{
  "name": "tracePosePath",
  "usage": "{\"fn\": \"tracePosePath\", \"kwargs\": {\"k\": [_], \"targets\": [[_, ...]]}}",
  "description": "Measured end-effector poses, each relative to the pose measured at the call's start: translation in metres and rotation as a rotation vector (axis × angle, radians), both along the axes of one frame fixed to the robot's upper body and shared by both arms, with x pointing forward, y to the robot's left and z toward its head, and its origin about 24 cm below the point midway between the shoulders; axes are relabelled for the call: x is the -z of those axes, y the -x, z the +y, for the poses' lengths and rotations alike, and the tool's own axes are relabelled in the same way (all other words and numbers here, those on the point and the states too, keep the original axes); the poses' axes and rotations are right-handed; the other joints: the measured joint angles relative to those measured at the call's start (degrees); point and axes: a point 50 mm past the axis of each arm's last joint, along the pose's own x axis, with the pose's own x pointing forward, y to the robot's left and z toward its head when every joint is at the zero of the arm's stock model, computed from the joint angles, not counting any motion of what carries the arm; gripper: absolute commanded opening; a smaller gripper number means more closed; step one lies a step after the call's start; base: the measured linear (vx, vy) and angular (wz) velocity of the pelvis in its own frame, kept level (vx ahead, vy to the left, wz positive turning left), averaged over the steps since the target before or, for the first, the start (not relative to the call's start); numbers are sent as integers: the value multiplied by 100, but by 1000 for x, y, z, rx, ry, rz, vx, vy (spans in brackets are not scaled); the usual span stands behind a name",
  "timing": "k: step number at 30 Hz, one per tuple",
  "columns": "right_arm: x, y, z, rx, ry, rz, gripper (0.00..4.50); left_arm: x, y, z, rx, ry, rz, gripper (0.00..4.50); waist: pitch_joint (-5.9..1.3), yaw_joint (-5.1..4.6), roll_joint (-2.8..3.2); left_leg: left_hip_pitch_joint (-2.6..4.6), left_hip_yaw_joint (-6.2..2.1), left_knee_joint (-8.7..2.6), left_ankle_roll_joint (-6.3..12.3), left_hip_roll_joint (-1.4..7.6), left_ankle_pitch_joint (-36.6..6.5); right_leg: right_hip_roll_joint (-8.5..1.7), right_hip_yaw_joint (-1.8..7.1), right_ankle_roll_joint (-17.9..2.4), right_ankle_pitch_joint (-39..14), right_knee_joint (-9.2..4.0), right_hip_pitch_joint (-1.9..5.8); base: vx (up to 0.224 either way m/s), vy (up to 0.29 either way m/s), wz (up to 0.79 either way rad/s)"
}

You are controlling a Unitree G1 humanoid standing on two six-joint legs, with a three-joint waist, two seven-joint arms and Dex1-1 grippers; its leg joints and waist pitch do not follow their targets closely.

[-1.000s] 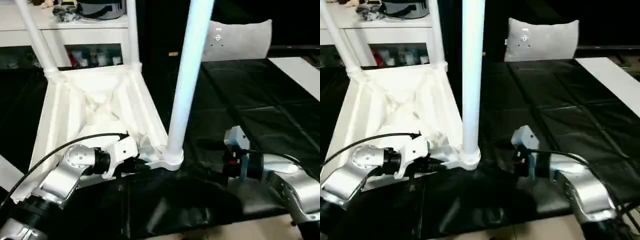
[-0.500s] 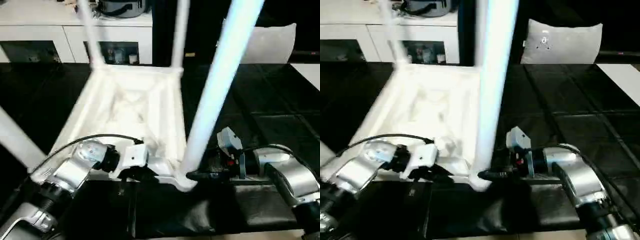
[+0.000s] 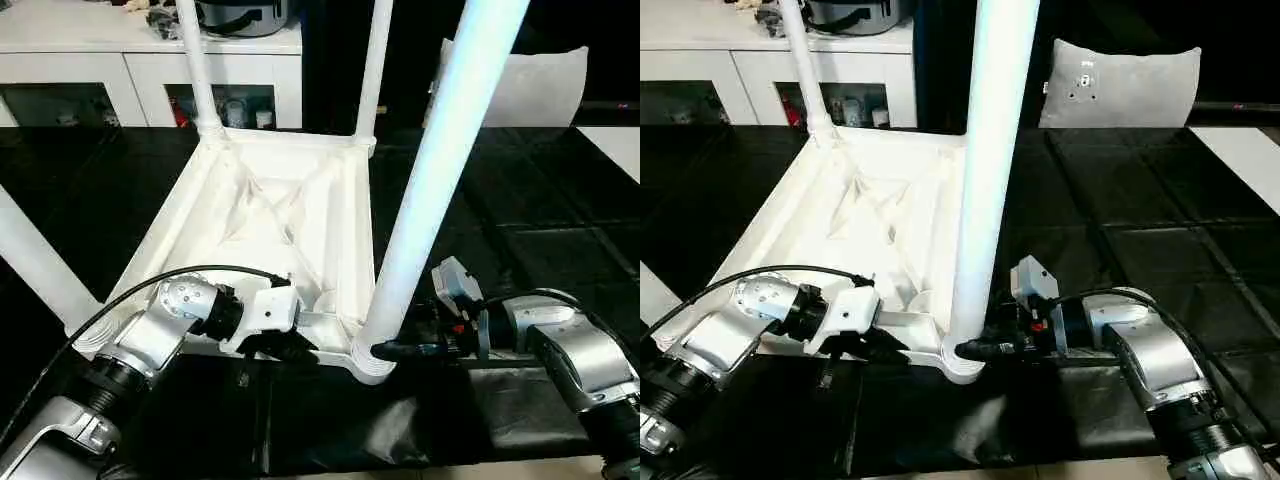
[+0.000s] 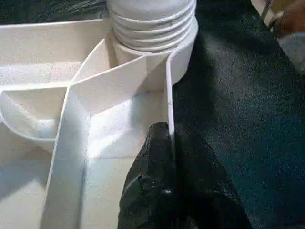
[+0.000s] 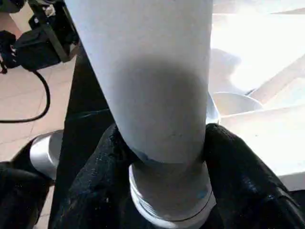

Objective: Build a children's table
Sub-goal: Rotate leg to tighten

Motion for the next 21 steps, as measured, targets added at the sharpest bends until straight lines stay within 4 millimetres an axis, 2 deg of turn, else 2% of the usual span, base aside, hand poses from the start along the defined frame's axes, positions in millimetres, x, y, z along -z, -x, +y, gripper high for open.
{"fn": "tracePosePath", "kwargs": {"k": [3,6,9,11,13,18,19,21], "targets": [[1,2,4,65,-17,10,197,1,-1,1,-50,16,13,0,-1,-25,2,3,0,1,-4,0,2,0,0,0,0,6,0,0,0,0],[4,-2,15,183,-25,-9,197,2,-5,4,-151,19,22,0,-1,-95,12,8,-1,5,-7,0,4,1,0,-4,4,8,0,0,0,0],[7,-15,28,406,-44,-17,196,3,-15,3,-314,27,13,0,4,-299,21,15,-7,15,-28,-1,17,9,-6,-9,14,3,-5,0,0,0],[7,-28,34,553,-20,-44,196,4,-21,-7,-420,42,5,0,4,-436,23,13,-8,20,-28,-3,17,9,-8,-7,15,-3,-6,0,0,0],[7,-40,43,703,-18,-50,196,4,-28,-18,-516,47,-17,0,7,-511,28,9,-11,20,-28,-6,17,9,-14,-7,15,-7,-8,0,0,0],[5,-49,48,854,3,-62,196,4,-33,-36,-598,50,-57,0,15,-672,42,-3,-24,21,-27,-8,16,18,-39,-5,16,-50,-14,0,0,0],[5,-50,48,863,8,-67,230,4,-33,-38,-602,50,-63,0,15,-694,43,-3,-24,22,-27,-9,16,17,-39,-5,16,-52,-15,0,0,0],[6,-50,47,867,9,-79,264,4,-33,-40,-605,49,-69,0,16,-701,45,-3,-23,22,-26,-11,16,17,-39,-4,17,-54,-15,0,0,0]]}}
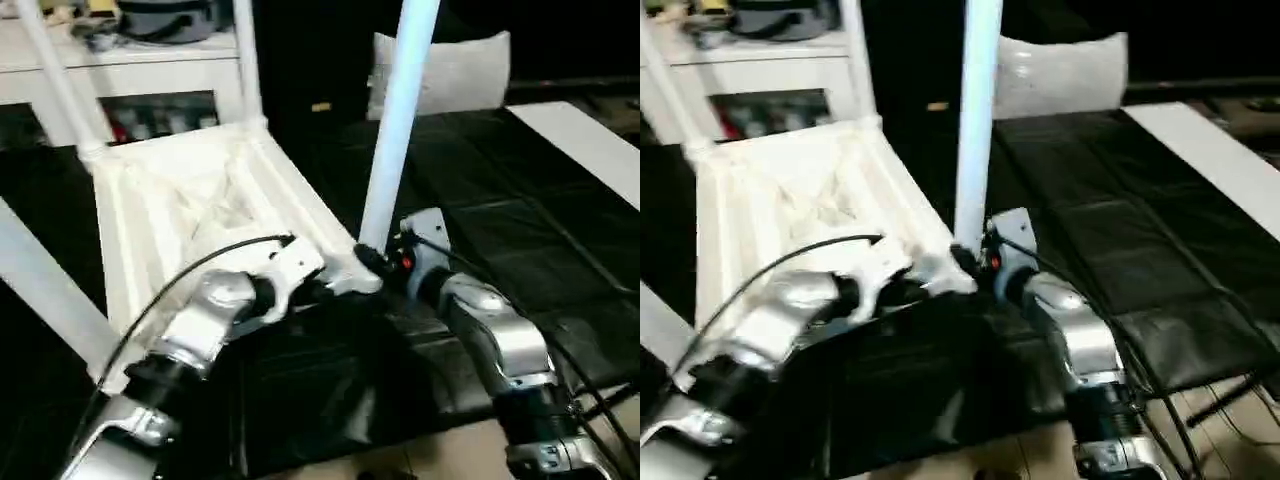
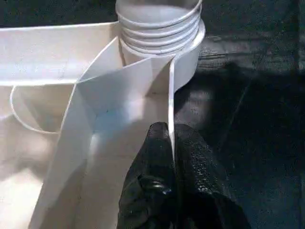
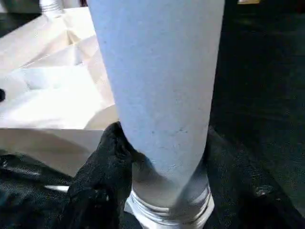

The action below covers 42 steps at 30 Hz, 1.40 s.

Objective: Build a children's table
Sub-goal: Rotate leg to tighten

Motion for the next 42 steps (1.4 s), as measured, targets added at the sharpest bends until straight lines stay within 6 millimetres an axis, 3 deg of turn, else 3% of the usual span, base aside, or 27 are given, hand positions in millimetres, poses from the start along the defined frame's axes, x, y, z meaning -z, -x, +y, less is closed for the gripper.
{"fn": "tracePosePath", "kwargs": {"k": [8,14,21,25,31,35,41,42], "targets": [[-3,6,-5,-37,-49,-39,330,-5,3,-2,69,-8,-13,0,19,56,32,-11,-1,-21,12,6,-8,-6,9,0,5,7,-5,0,0,0],[-12,18,-36,-212,-19,-77,396,-8,16,10,210,-9,-25,0,1,283,63,-56,6,-68,62,8,-2,-5,18,-38,-13,38,-73,18,-4,0],[-20,34,-65,-458,20,-48,443,-7,27,28,347,-11,8,0,0,515,64,-95,7,-9,68,8,-5,-15,25,-61,-32,116,-120,0,0,0],[-26,41,-75,-596,37,-15,443,-7,34,37,441,-26,51,0,1,575,61,-81,7,14,59,12,4,-15,29,-26,-32,117,-88,0,0,0],[-24,49,-66,-787,20,20,443,-6,38,42,549,-44,80,0,9,657,30,-42,12,17,43,11,-3,-19,39,-20,-33,110,-38,0,0,0],[-29,47,-64,-857,11,23,397,-6,39,42,598,-47,92,0,7,686,10,-44,17,18,47,10,10,-21,49,-18,-32,110,-28,0,0,0],[-18,45,-58,-904,-7,67,352,-7,37,37,633,-51,86,0,5,726,-3,-56,17,17,47,12,10,-21,49,-14,-34,114,-29,0,0,0],[-18,45,-57,-908,-7,69,328,-7,37,36,635,-50,84,0,5,737,-3,-58,17,17,47,12,10,-21,48,-14,-34,114,-30,0,0,0]]}}
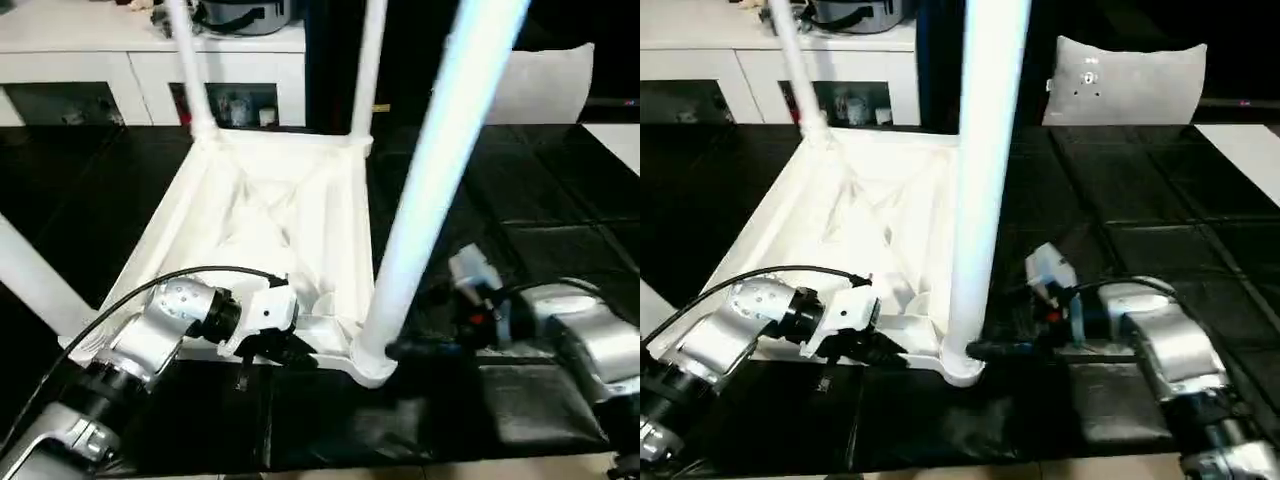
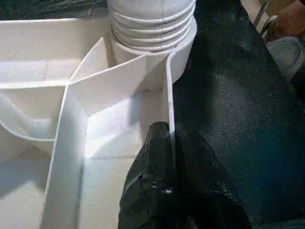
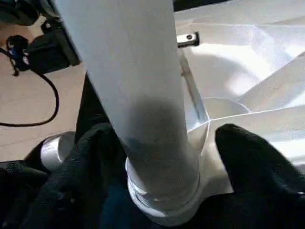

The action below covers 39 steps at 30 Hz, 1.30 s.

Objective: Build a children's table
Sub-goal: Rotate leg to tighten

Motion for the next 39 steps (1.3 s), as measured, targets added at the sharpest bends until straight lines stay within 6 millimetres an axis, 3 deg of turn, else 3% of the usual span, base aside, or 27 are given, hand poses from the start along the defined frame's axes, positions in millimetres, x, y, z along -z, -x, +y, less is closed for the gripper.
{"fn": "tracePosePath", "kwargs": {"k": [5,6,16,21,24,29,32,37,39], "targets": [[5,0,3,-27,-6,23,300,0,0,-4,19,-2,-16,0,0,77,0,-1,0,0,0,2,0,0,0,1,-1,0,0,0,0,0],[6,0,4,-29,-9,23,278,0,0,-4,19,-2,-16,0,0,77,0,0,0,0,0,1,0,0,0,1,-1,0,0,0,0,0],[9,3,6,-32,-18,65,210,0,0,-4,11,2,-13,0,0,88,1,1,0,-1,-2,2,1,0,0,7,-4,2,2,0,0,0],[12,7,11,80,-26,66,205,2,-1,-6,-77,19,-5,0,-3,64,5,27,1,-1,-10,2,5,0,1,8,-5,4,20,0,0,0],[14,4,17,204,-24,48,204,5,-3,-5,-185,19,3,0,-4,-31,7,63,2,-4,-13,0,6,2,-2,11,-6,-3,44,0,0,0],[17,-11,31,540,-32,23,201,9,-9,-17,-433,48,10,0,-14,-431,26,59,-7,-1,-17,-8,9,6,-33,16,-3,-60,46,0,0,0],[16,-22,40,727,-9,-12,200,9,-12,-33,-560,66,3,0,-23,-596,42,53,-14,-7,-16,-8,8,9,-46,18,0,-107,47,0,0,0],[17,-33,53,926,-7,-44,199,9,-16,-50,-681,72,-42,0,-36,-649,63,48,-10,-21,-6,-12,1,6,-40,21,1,-110,46,0,0,0],[16,-34,52,940,-8,-67,254,9,-16,-53,-692,76,-44,0,-46,-619,81,47,-10,-36,2,-11,-5,4,-27,30,7,-108,45,0,0,0]]}}
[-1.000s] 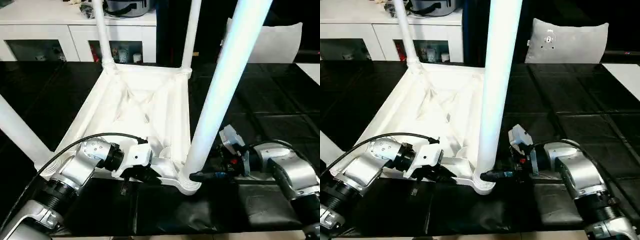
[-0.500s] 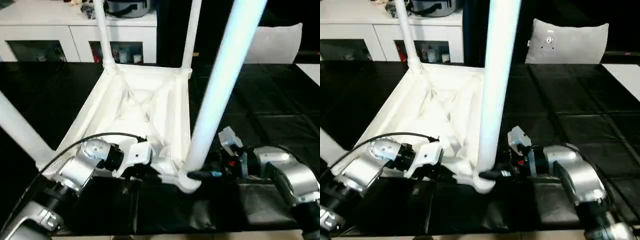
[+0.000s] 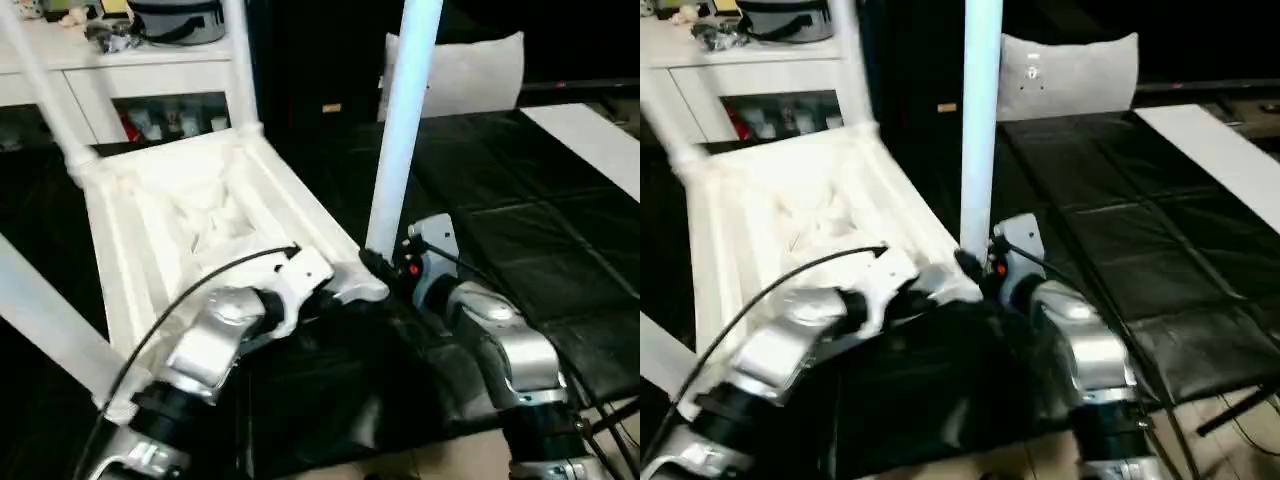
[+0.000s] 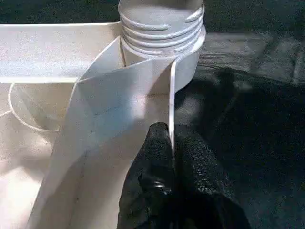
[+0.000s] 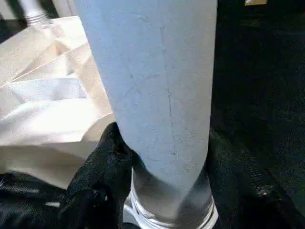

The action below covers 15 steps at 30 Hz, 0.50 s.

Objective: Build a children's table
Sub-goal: Rotate leg to tighten

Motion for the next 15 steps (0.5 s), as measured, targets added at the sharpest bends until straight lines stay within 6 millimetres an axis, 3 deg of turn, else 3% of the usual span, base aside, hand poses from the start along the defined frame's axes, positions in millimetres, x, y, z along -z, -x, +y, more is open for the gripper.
{"fn": "tracePosePath", "kwargs": {"k": [7,15], "targets": [[-1,1,-4,-16,-8,-29,317,-4,1,-2,39,-10,-29,0,2,133,34,-3,-1,-58,24,0,13,4,4,-1,1,8,-19,0,0,0],[-5,12,-41,-235,33,-28,390,-4,3,21,183,-34,-35,0,4,227,35,-12,0,-47,26,2,14,6,7,-6,3,10,-26,0,0,0]]}}
